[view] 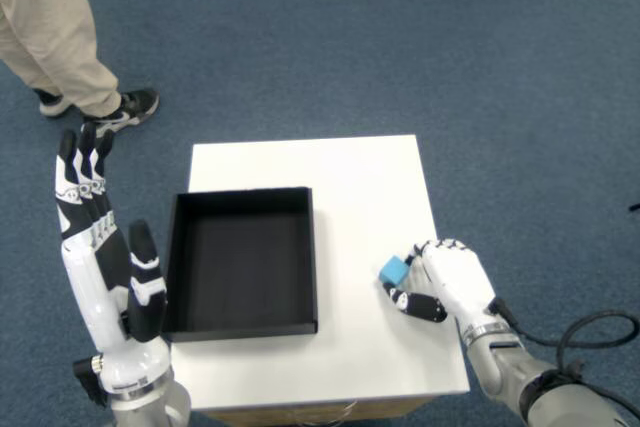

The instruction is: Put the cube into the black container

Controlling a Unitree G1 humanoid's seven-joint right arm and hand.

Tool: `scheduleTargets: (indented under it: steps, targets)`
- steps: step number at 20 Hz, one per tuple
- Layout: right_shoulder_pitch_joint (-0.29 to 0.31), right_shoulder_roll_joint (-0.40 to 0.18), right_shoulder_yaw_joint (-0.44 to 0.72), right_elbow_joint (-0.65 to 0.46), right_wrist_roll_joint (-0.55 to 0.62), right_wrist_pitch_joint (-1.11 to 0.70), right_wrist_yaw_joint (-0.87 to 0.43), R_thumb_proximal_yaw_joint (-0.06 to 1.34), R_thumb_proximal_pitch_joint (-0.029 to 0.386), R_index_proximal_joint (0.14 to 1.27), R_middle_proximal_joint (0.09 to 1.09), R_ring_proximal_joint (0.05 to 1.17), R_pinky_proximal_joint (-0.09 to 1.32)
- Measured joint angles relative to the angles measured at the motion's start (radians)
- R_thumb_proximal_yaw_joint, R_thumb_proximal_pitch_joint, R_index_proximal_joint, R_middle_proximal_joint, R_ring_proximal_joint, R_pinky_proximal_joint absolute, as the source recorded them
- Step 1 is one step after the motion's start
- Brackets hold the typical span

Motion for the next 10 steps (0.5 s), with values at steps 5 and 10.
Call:
scheduleTargets:
  steps: [5,10]
  targets:
    - [0.006,0.001,-0.010,0.000,0.001,-0.020,-0.016,1.14,0.162,1.09,0.55,0.45,0.33]
    - [0.006,0.001,-0.011,0.000,0.001,-0.037,-0.028,1.18,0.168,1.08,0.56,0.45,0.34]
